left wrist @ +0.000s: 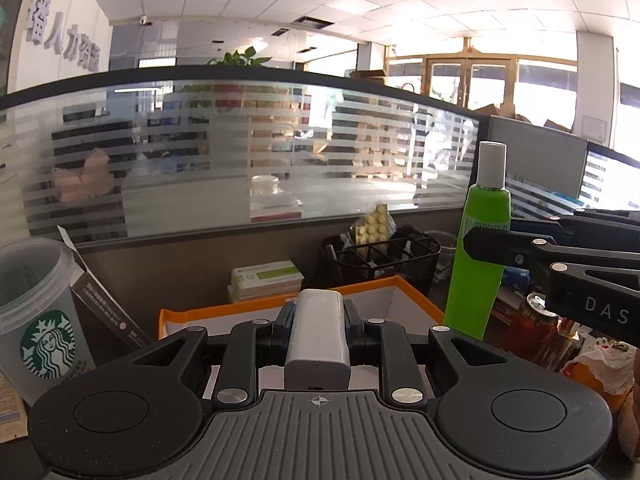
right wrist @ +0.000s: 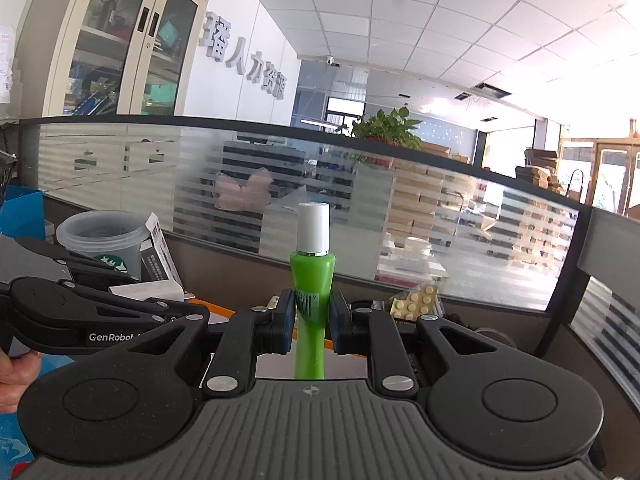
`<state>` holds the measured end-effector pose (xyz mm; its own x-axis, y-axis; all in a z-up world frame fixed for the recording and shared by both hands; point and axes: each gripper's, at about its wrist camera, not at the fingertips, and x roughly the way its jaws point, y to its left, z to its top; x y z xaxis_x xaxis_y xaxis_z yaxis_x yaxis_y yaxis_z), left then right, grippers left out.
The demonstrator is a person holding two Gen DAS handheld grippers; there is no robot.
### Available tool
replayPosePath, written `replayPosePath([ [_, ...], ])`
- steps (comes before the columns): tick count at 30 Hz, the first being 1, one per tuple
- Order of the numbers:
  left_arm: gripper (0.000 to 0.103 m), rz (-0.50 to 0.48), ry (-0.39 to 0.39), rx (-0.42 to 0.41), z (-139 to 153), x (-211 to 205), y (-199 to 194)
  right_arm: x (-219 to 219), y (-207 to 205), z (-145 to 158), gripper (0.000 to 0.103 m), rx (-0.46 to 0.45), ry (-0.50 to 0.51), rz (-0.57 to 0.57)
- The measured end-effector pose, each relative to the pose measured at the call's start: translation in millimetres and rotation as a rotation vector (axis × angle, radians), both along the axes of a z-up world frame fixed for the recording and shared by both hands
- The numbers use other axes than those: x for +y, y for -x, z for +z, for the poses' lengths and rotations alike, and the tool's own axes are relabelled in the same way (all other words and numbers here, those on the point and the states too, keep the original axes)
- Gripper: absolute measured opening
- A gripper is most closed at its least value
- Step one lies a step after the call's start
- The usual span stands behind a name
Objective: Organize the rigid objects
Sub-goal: 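Lift the white cylinder and green tube up toward the orange box with both tools, then lower both items into the orange box and open both tools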
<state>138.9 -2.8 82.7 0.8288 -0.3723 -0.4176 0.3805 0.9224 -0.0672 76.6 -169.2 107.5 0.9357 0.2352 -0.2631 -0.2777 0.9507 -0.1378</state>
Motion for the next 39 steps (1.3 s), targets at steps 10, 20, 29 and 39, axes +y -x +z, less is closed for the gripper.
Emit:
replayPosePath([
  [10, 0.021, -0.013, -0.015, 0.092, -39.4, -6.8, -25.9, 2.8, -35.0, -33.4, 0.016, 0.097, -0.007, 0.014],
  [20, 0.021, -0.023, -0.035, 0.146, -64.3, -13.2, -33.7, 2.0, -52.5, -61.1, 0.016, 0.204, -0.059, 0.044],
  [29, 0.021, -0.036, -0.053, 0.16, -70.6, -18.9, -31.2, -2.6, -57.9, -64.5, 0.016, 0.273, -0.158, 0.084],
  [39, 0.021, -0.021, -0.072, 0.194, -80.8, -19.1, -35.2, -16.7, -78.4, -77.3, 0.016, 0.391, -0.3, 0.096],
])
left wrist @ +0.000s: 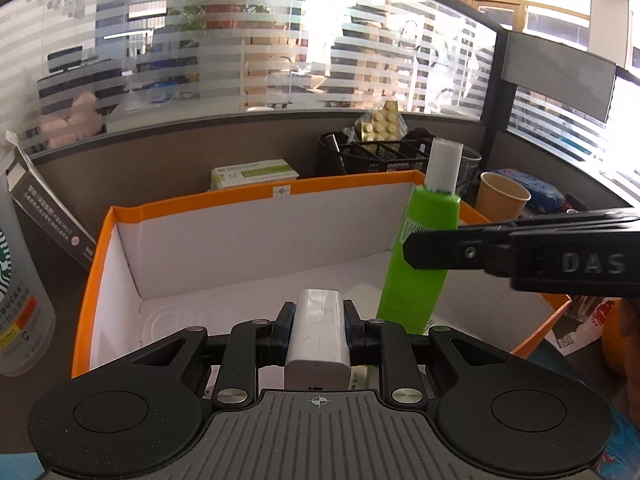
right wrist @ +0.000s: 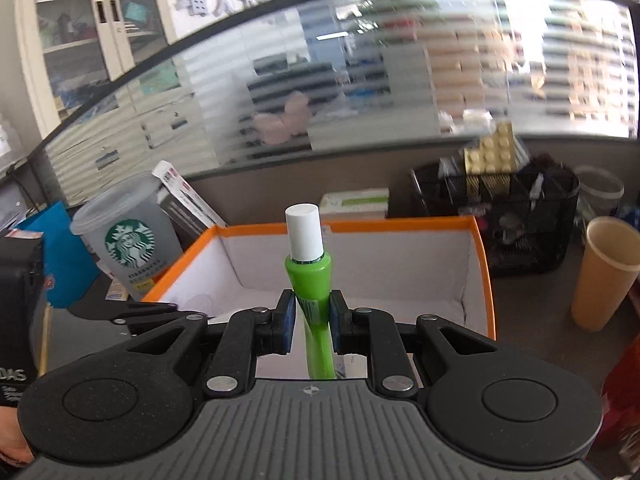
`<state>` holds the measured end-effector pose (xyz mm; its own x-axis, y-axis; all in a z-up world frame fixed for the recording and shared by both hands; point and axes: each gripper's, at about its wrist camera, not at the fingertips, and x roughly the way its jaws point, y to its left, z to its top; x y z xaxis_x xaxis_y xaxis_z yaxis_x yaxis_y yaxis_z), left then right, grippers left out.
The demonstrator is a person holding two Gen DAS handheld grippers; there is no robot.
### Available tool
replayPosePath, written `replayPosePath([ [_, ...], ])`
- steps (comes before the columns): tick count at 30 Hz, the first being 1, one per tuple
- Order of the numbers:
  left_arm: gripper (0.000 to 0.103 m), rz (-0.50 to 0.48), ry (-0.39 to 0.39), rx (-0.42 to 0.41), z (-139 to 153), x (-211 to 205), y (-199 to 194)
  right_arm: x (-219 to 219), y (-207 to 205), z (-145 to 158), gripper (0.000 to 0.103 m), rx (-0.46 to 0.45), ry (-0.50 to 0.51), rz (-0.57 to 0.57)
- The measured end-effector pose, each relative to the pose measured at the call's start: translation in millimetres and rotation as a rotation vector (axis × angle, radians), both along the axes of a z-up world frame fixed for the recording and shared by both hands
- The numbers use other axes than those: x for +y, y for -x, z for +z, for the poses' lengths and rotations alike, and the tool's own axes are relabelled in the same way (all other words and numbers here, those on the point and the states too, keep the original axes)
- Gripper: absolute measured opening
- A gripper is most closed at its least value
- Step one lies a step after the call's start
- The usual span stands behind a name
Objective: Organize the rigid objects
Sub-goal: 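Lower both items into the orange box and open both tools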
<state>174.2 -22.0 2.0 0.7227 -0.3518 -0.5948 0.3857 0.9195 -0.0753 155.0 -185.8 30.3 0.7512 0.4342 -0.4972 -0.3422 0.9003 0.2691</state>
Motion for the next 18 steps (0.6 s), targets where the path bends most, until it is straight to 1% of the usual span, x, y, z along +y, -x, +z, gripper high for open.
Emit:
replayPosePath([
  [7, 0.021, 0.0, -0.011, 0.034, -11.2, -0.3, -3.9, -7.6, -25.4, -29.6, 0.017, 0.151, -0.041, -0.029],
  [11, 0.021, 0.0, -0.014, 0.035, -9.9, -0.8, -4.7, -5.5, -32.1, -38.0, 0.019, 0.186, -0.028, -0.037],
  [18, 0.021, 0.001, -0.018, 0.048, -11.0, -2.1, -8.1, 7.2, -41.2, -45.0, 0.019, 0.235, 0.041, -0.037],
])
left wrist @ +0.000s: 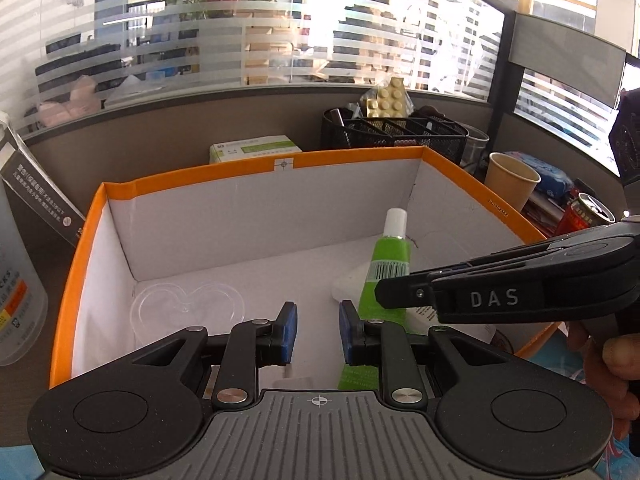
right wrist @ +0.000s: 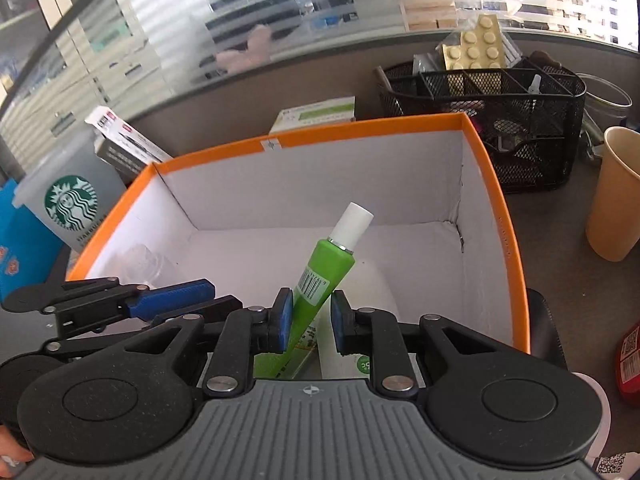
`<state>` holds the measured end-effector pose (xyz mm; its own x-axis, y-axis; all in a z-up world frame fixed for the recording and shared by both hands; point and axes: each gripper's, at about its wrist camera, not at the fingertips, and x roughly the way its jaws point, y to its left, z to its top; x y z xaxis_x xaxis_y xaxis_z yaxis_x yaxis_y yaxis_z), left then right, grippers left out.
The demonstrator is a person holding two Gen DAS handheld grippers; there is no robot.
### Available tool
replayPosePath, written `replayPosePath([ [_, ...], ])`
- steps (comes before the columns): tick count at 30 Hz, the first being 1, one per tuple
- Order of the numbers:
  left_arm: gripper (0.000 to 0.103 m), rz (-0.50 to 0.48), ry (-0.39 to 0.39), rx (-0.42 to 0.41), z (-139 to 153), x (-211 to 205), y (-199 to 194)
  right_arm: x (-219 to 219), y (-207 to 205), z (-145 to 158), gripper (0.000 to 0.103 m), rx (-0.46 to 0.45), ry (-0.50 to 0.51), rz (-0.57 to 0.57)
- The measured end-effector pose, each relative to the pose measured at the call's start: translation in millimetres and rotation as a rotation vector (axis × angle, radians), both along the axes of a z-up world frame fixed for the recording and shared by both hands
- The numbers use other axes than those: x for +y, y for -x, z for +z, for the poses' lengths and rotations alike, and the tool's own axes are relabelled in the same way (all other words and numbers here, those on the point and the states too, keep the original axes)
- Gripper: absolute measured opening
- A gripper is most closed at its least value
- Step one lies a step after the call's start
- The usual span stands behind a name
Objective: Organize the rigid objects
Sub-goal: 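Lower both items into the orange box and open both tools, then move both tools back over the mat of pens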
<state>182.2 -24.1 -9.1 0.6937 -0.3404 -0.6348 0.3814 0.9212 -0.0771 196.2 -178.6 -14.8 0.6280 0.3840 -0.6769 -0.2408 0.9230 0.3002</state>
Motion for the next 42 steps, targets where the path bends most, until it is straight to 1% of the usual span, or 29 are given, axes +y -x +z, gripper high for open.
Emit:
replayPosePath([
  [4, 0.021, 0.004, 0.002, 0.008, -1.2, -0.2, -2.6, 6.1, -5.4, -4.2, 0.02, 0.022, 0.041, 0.005],
  [6, 0.021, 0.008, -0.001, 0.007, -1.0, -0.2, -2.8, 9.7, -6.0, -5.5, 0.021, 0.017, 0.07, 0.006],
  [7, 0.021, 0.011, -0.001, 0.006, -1.1, -0.1, -2.6, 10.8, -6.1, -5.1, 0.025, 0.014, 0.084, 0.006],
  [9, 0.022, 0.022, -0.007, 0.003, -1.1, 0.5, -2.6, 12.5, -5.4, -4.3, 0.03, 0.01, 0.111, 0.004],
  [11, 0.024, 0.027, -0.001, 0.009, -0.5, 1.9, -2.4, 13.3, -3.7, -3.4, 0.032, -0.001, 0.132, 0.001],
  [13, 0.024, 0.028, 0.003, 0.006, 1.3, 3.4, -0.2, 11.2, -1.7, -2.5, 0.033, -0.006, 0.131, -0.002],
  [14, 0.026, 0.028, 0.002, -0.001, 2.9, 3.4, 1.8, 10.2, -0.4, -1.1, 0.033, -0.009, 0.127, -0.002],
  [15, 0.031, 0.031, 0.001, -0.01, 5.3, 4.1, 3.8, 9.2, 1.6, 0.8, 0.033, -0.014, 0.125, -0.003],
  [16, 0.034, 0.033, 0.003, -0.021, 8.5, 5.2, 6.5, 8.6, 3.9, 3.4, 0.034, -0.02, 0.126, -0.007],
  [19, 0.046, 0.042, 0.008, -0.057, 21.0, 8.1, 15.6, 6.6, 11.9, 14.7, 0.037, -0.053, 0.13, -0.014],
  [20, 0.053, 0.045, 0.011, -0.071, 26.0, 9.3, 19.3, 5.4, 15.2, 19.4, 0.039, -0.067, 0.13, -0.019],
  [21, 0.056, 0.048, 0.015, -0.084, 30.9, 10.5, 23.3, 4.3, 18.9, 24.3, 0.044, -0.081, 0.129, -0.022],
  [22, 0.056, 0.052, 0.017, -0.1, 36.1, 11.7, 28.1, 3.5, 23.2, 29.4, 0.046, -0.097, 0.129, -0.028],
  [24, 0.059, 0.051, 0.019, -0.126, 45.9, 12.7, 36.8, 2.5, 33.4, 40.0, 0.046, -0.133, 0.138, -0.037],
  [26, 0.067, 0.05, 0.016, -0.153, 54.5, 12.5, 46.9, 1.9, 44.6, 50.8, 0.046, -0.167, 0.139, -0.04],
  [29, 0.068, 0.048, 0.011, -0.19, 65.3, 10.8, 62.4, 2.4, 61.5, 64.4, 0.046, -0.208, 0.142, -0.035],
  [33, 0.068, 0.04, 0.019, -0.219, 77.6, 9.7, 81.5, 3.5, 83.1, 78.6, 0.046, -0.258, 0.163, -0.045],
  [42, 0.073, 0.022, 0.02, -0.274, 94.8, 7.5, 127.9, 0.5, 134.4, 98.2, 0.046, -0.319, 0.164, -0.059],
])
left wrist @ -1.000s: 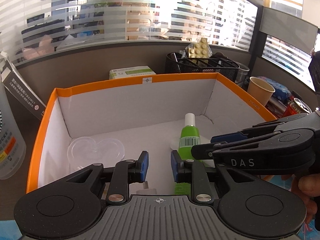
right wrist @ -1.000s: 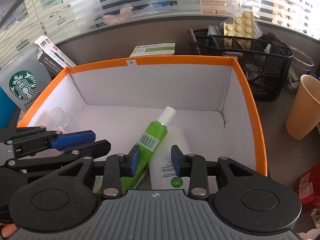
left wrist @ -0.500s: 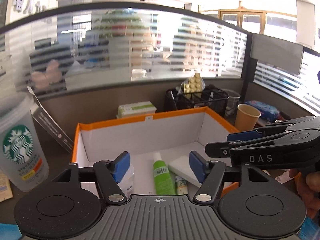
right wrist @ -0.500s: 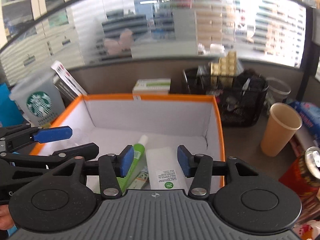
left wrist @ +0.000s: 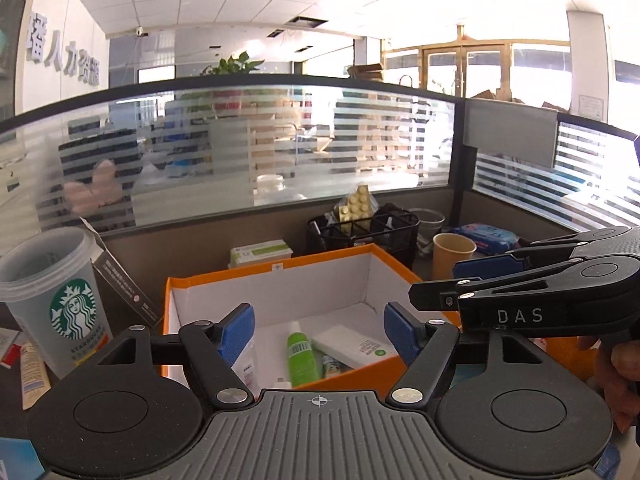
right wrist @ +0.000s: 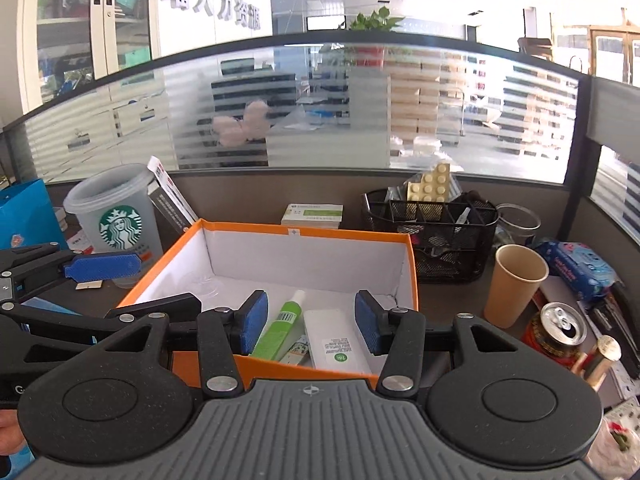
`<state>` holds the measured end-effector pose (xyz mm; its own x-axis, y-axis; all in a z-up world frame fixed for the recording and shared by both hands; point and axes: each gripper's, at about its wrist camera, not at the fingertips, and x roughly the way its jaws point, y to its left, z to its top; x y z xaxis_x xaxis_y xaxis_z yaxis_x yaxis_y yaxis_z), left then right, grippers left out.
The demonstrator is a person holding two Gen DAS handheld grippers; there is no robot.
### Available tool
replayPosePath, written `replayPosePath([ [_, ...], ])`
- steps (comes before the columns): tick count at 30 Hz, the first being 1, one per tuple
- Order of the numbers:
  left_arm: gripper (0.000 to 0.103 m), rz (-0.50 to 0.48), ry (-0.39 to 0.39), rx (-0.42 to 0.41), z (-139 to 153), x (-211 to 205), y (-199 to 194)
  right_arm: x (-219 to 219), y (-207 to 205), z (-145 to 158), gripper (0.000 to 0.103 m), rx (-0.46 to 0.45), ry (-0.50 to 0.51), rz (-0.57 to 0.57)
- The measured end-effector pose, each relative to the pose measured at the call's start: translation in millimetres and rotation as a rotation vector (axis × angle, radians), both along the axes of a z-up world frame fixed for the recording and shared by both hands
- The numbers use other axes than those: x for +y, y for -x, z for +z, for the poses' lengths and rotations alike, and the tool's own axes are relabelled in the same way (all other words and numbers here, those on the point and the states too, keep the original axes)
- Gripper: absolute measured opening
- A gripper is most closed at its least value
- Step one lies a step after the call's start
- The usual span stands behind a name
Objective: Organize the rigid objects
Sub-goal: 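Move both tools back over the mat of pens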
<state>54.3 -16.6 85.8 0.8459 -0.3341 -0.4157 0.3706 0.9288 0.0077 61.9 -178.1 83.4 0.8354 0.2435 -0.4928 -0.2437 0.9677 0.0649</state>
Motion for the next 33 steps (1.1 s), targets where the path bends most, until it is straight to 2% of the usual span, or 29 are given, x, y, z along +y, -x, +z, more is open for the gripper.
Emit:
replayPosePath([
  [7, 0.076, -0.012, -0.004, -0.025, 2.4, -1.2, 33.9, -1.2, 39.6, 4.2, 0.046, -0.037, -0.004, -0.009],
  [12, 0.079, -0.014, 0.008, -0.004, -10.8, -2.4, 47.2, -2.4, 61.2, -3.2, 0.046, -0.041, 0.003, -0.019],
  [17, 0.079, -0.028, 0.012, 0.057, -35.2, -7.4, 50.0, -6.9, 70.3, -24.5, 0.046, -0.012, -0.001, -0.036],
  [25, 0.08, -0.048, -0.006, 0.134, -71.0, -20.7, 48.9, -24.2, 66.1, -69.1, 0.046, 0.089, -0.069, -0.051],
  [30, 0.085, -0.026, -0.008, 0.175, -92.9, -22.8, 45.2, -30.1, 65.3, -89.0, 0.046, 0.106, -0.079, -0.063],
  [33, 0.085, -0.007, -0.012, 0.203, -106.3, -22.2, 42.4, -30.9, 65.9, -101.2, 0.046, 0.096, -0.042, -0.08],
])
